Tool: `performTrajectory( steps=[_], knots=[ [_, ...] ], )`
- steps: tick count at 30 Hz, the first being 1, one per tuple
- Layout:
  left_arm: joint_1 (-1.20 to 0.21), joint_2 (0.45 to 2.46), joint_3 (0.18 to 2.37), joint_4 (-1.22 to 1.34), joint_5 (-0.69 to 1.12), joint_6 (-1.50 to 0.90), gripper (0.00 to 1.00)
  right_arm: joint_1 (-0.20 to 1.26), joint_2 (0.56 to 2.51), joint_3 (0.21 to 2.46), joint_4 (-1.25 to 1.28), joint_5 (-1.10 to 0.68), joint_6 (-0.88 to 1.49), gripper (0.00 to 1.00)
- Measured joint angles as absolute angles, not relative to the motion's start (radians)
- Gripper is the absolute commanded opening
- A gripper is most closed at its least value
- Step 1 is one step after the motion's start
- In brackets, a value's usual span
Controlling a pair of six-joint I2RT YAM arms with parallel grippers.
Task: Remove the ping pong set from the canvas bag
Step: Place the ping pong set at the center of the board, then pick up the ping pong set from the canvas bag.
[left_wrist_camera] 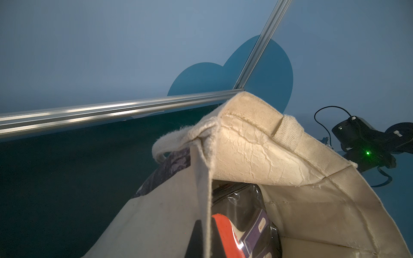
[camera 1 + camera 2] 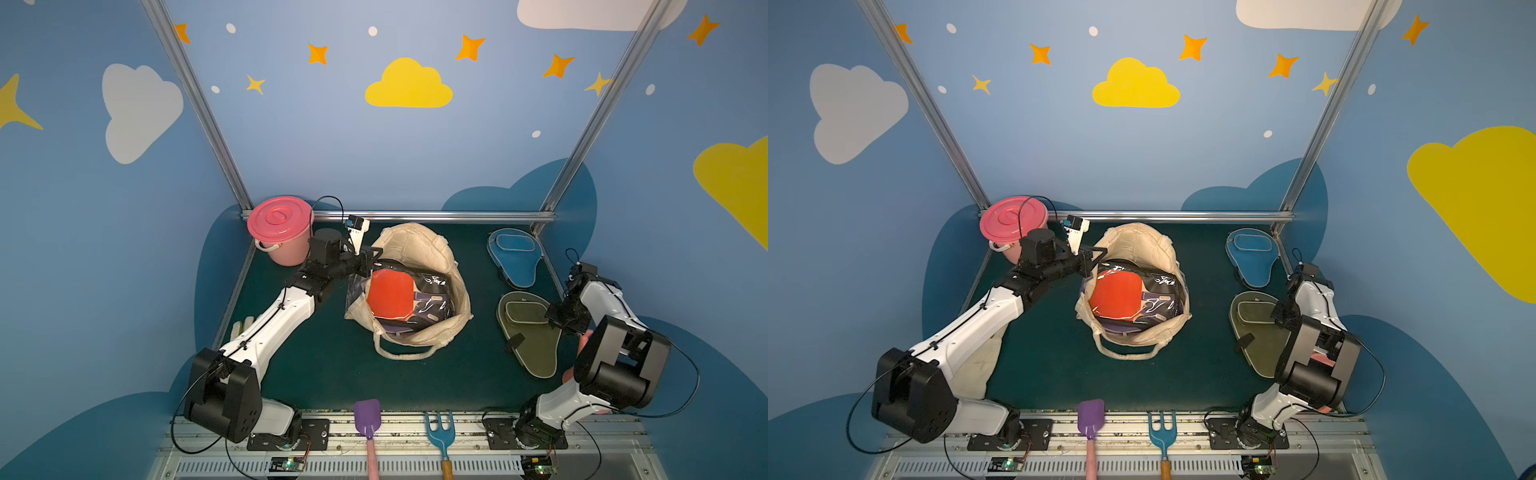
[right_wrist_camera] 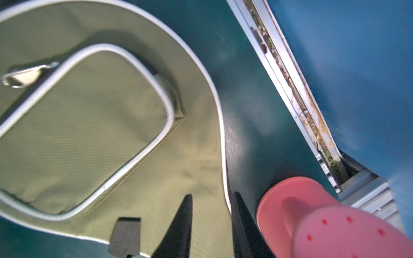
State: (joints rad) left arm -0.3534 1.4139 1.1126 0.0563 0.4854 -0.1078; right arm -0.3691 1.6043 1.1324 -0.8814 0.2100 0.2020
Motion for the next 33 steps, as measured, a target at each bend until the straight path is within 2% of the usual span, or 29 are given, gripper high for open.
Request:
performTrajectory(
  steps=[7,8,11,12,14,25,33],
  knots=[
    [-0.353,1.414,1.113,0.056,0.485,-0.108,0.04,-0.337,1.605,1.156,-0.888,0.234,0.205,0.38],
    [-0.353,1.414,1.113,0.056,0.485,-0.108,0.04,-0.331,1.605,1.163,-0.890,0.237,0.204,0.43],
    [-0.353,1.414,1.113,0.056,0.485,-0.107,0.04,-0.310,1.603,1.198,-0.902,0.245,0.201,0.84],
    [-0.352,1.414,1.113,0.056,0.485,-0.107,0.04,-0.295,1.597,1.213,-0.905,0.247,0.201,0.91],
    [-0.352,1.414,1.113,0.055,0.485,-0.104,0.04,-0.263,1.579,1.235,-0.912,0.245,0.192,0.97],
    [-0.348,1.424,1.185,-0.039,0.458,-0.047,0.04,-0.033,1.383,1.404,-0.943,0.152,0.096,0.97],
    [-0.348,1.457,1.263,-0.118,0.447,-0.028,0.04,0.249,1.368,1.607,-0.911,0.010,-0.064,0.97]
  ],
)
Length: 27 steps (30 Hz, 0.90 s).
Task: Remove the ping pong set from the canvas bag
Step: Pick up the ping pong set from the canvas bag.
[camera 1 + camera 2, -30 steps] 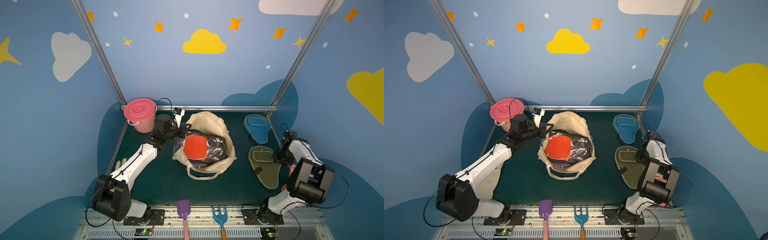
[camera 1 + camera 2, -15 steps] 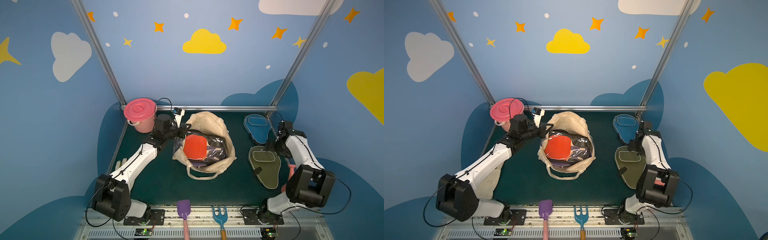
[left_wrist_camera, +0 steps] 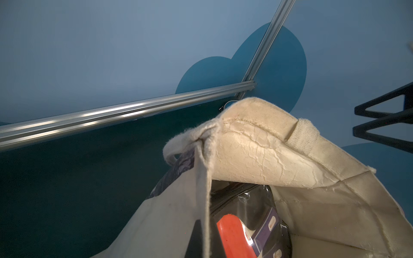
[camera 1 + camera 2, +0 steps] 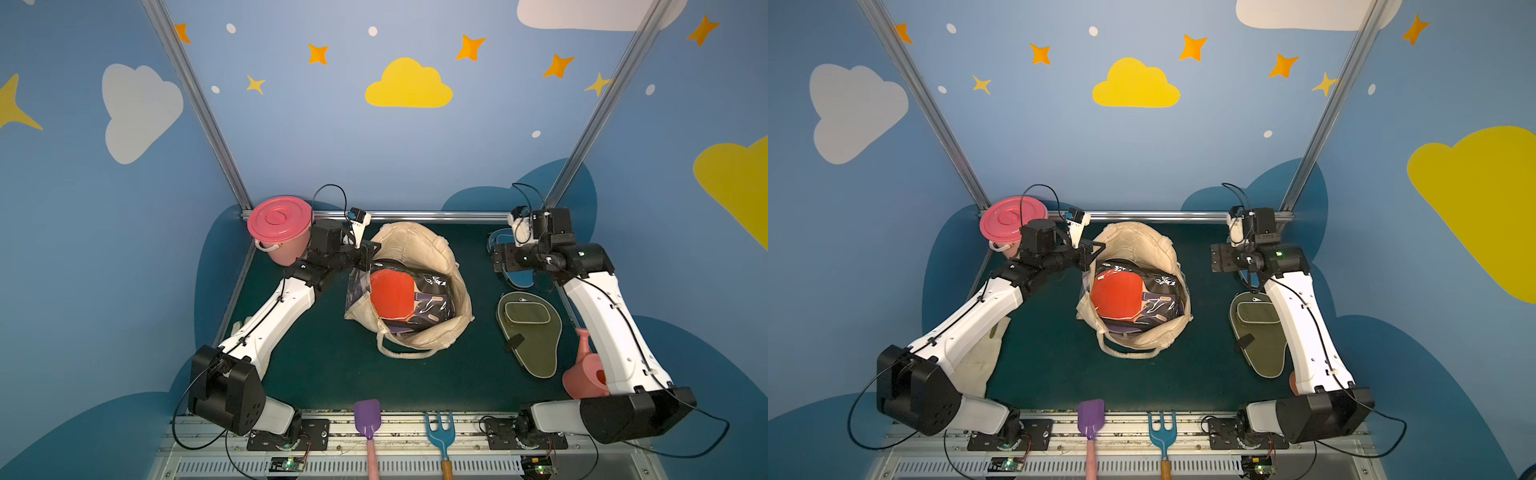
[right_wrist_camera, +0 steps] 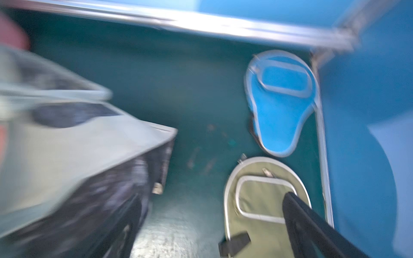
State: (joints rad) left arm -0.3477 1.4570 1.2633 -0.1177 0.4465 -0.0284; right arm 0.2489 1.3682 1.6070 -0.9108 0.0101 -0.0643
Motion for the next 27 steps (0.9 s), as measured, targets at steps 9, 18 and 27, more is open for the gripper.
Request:
performTrajectory(
  steps=[9,18,27],
  knots=[
    [-0.348,1.485,1.340,-0.209,0.399,0.004,0.04,0.554,1.479,1.852,-0.886,-0.225,-0.305,0.97],
    [-0.338,1.489,1.397,-0.289,0.374,0.033,0.04,0.687,1.659,1.851,-0.884,-0.430,-0.448,0.97],
    [-0.336,1.470,1.326,-0.203,0.413,0.036,0.04,0.672,1.776,1.796,-0.838,-0.478,-0.492,0.97]
  ],
)
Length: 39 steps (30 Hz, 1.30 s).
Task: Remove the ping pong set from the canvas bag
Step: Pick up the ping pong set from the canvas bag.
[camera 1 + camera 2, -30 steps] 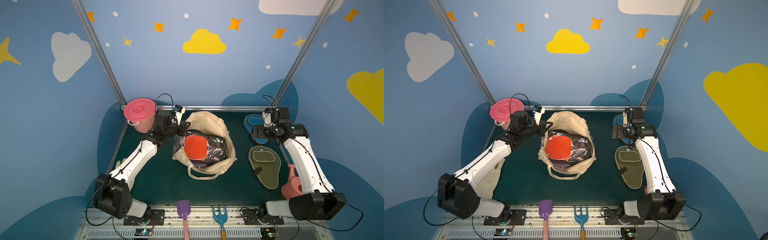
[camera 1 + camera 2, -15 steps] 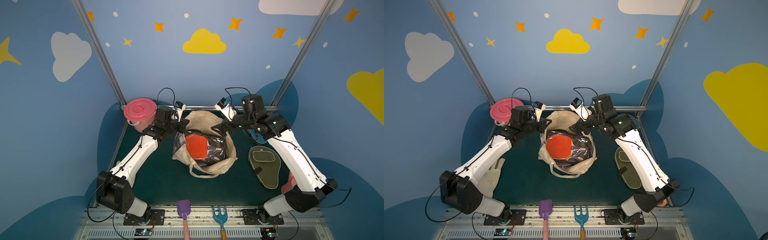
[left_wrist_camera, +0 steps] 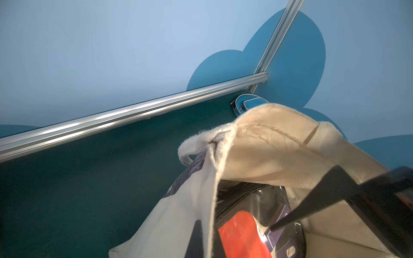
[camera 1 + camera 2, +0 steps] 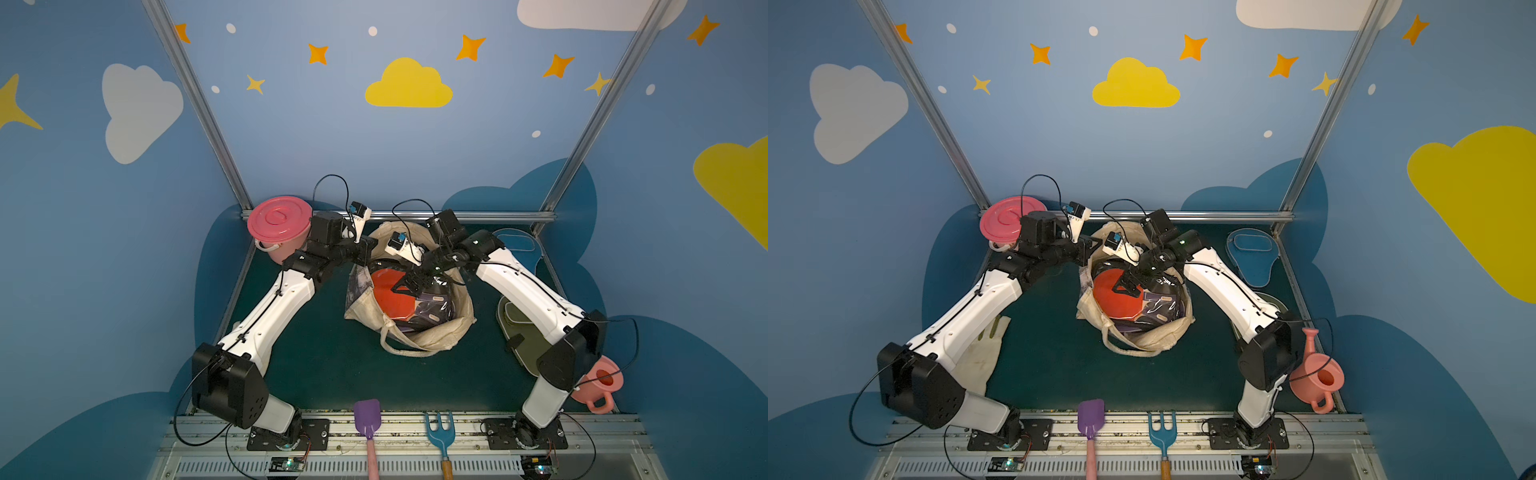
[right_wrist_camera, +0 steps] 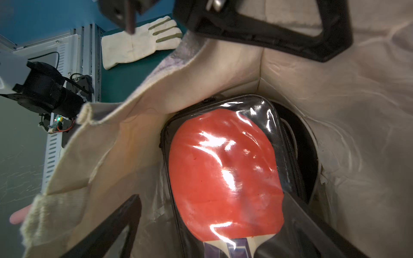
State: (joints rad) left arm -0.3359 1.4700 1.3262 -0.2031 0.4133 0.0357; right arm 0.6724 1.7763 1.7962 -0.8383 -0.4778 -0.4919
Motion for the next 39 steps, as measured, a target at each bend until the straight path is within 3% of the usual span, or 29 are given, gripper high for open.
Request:
performTrajectory(
  steps=[11,33,39],
  knots=[
    [-0.332,1.425,1.138,0.041,0.479,-0.021,0.04,0.609,1.933,1.832,-0.844,-0.480,-0.534,0.97],
    [-0.325,1.452,1.119,0.114,0.562,-0.048,0.04,0.572,2.128,2.034,-0.962,-0.561,-0.623,0.93],
    [-0.325,1.460,1.120,0.117,0.570,-0.042,0.04,0.549,2.184,2.113,-1.048,-0.634,-0.683,0.71]
  ],
)
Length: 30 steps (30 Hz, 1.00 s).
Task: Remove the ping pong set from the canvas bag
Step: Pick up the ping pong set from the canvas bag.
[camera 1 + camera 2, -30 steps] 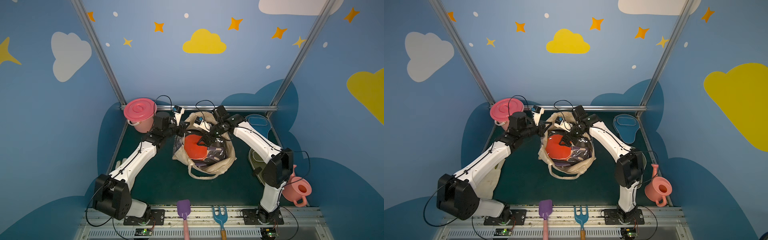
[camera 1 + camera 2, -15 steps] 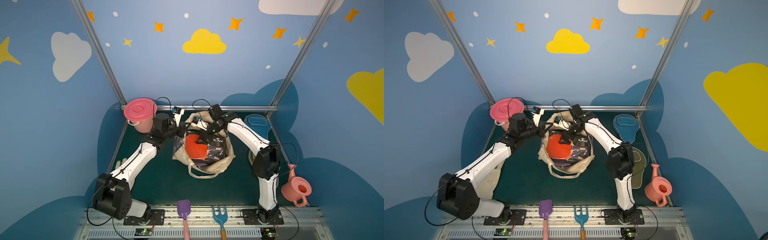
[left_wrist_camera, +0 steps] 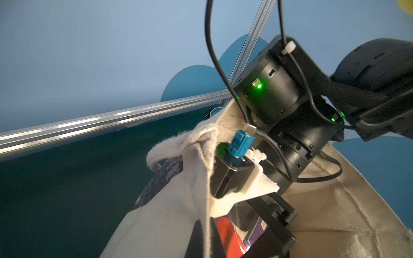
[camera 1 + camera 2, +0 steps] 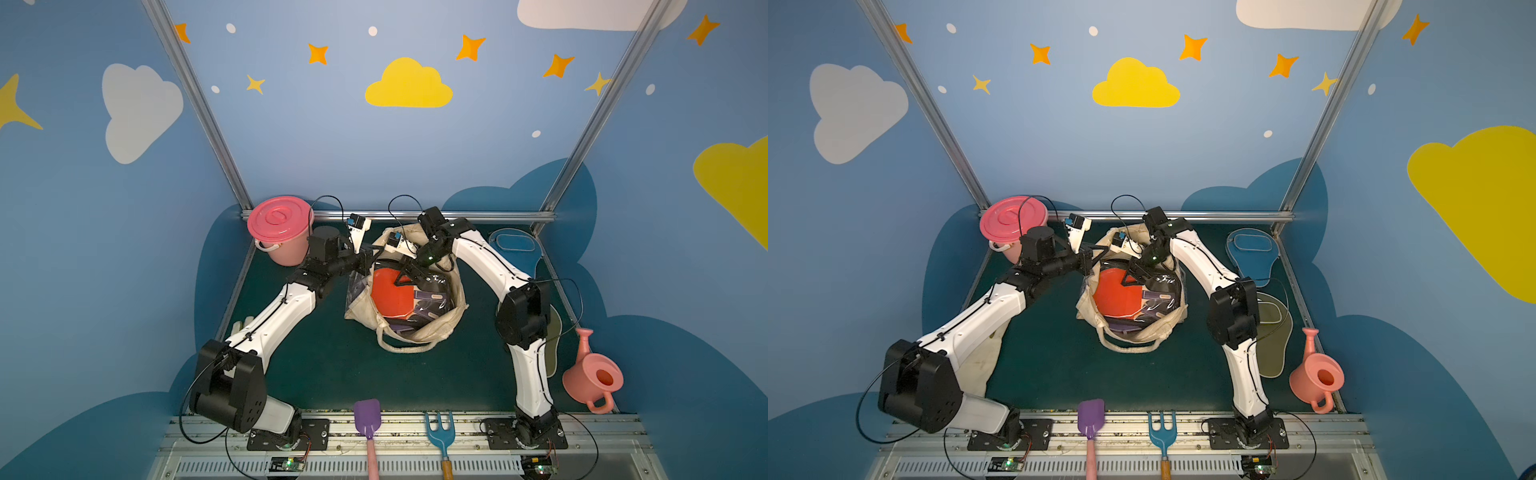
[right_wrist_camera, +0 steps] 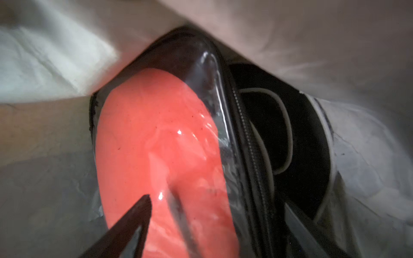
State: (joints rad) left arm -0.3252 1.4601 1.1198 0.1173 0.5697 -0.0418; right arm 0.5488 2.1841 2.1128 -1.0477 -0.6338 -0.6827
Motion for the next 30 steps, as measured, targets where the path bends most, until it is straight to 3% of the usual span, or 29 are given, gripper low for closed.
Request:
performTrajectory(
  steps=[6,10,13,18,30],
  knots=[
    [-0.326,1.460,1.120,0.122,0.579,-0.041,0.04,0.537,2.195,2.128,-1.085,-0.675,-0.715,0.51],
    [-0.326,1.460,1.120,0.123,0.584,-0.039,0.04,0.534,2.201,2.140,-1.097,-0.686,-0.729,0.27],
    [-0.326,1.460,1.120,0.123,0.588,-0.038,0.04,0.530,2.205,2.155,-1.116,-0.696,-0.740,0.21],
    [-0.326,1.460,1.120,0.122,0.590,-0.038,0.04,0.527,2.207,2.177,-1.141,-0.702,-0.744,0.00],
    [-0.328,1.449,1.120,0.098,0.554,-0.029,0.04,0.530,2.204,2.194,-1.166,-0.691,-0.751,0.00]
  ],
)
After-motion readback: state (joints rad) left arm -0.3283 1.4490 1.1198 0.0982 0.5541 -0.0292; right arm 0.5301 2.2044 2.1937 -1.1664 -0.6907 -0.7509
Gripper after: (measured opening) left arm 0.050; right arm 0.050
